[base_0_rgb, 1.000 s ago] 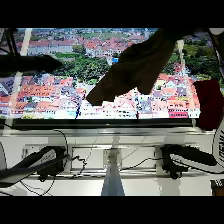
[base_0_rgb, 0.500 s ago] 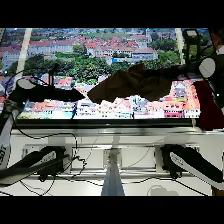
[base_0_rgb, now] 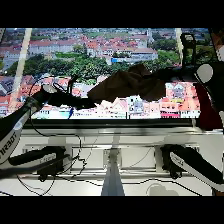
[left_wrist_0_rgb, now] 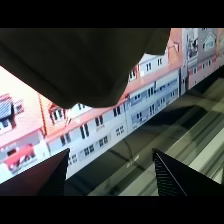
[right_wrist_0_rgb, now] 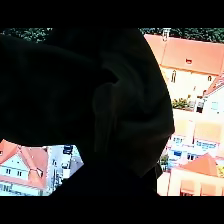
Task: Fold the clothes and pants, and hang the long-sleeved shirts on hangers.
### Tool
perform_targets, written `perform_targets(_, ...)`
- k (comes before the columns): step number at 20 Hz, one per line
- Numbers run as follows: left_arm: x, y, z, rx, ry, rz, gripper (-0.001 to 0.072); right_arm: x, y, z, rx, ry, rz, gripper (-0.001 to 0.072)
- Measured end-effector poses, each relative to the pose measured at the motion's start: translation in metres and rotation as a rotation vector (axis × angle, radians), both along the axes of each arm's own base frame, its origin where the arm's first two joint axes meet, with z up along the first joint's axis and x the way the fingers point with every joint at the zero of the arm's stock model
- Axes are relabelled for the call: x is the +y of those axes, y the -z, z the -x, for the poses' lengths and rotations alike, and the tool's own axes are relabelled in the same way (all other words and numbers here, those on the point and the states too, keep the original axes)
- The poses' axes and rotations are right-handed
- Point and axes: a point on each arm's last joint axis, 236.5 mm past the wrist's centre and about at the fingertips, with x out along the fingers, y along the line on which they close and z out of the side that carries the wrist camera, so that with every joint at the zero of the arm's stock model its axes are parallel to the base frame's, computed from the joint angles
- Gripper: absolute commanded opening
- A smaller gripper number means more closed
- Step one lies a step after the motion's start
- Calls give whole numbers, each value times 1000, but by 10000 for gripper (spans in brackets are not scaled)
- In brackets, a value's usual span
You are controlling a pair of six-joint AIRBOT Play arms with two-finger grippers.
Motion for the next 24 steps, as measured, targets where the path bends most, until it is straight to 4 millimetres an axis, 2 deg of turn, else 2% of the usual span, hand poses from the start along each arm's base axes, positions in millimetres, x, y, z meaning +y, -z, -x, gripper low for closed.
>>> perform_targets(5,-1,5,-31,-49,-125,5,554,2,-1,-2,-11,1,-11,7)
perform_targets(10,-7,0,-43,-70,-165,26,553,2,-2,-3,-18,2,-13,7)
perform_targets(11,-10,-1,-43,-72,-165,31,535,2,-2,-3,-18,2,-13,7)
perform_targets(13,-16,-2,-41,-73,-157,36,395,2,-2,-3,-18,2,-13,7)
perform_targets(17,-19,-3,-40,-75,-154,40,393,2,-3,-4,-20,2,-14,7)
perform_targets(18,-20,-3,-41,-75,-155,42,323,2,-3,-4,-20,2,-14,7)
perform_targets(19,-20,-3,-41,-76,-156,43,188,2,-3,-4,-20,2,-14,7)
perform_targets(20,-20,-4,-41,-77,-156,43,94,2,-3,-4,-20,2,-14,7)
perform_targets(22,-21,-7,-42,-85,-156,46,33,3,-3,-4,-20,2,-14,7)
perform_targets(24,-22,-14,-45,-105,-154,52,20,3,-3,-4,-20,2,-14,7)
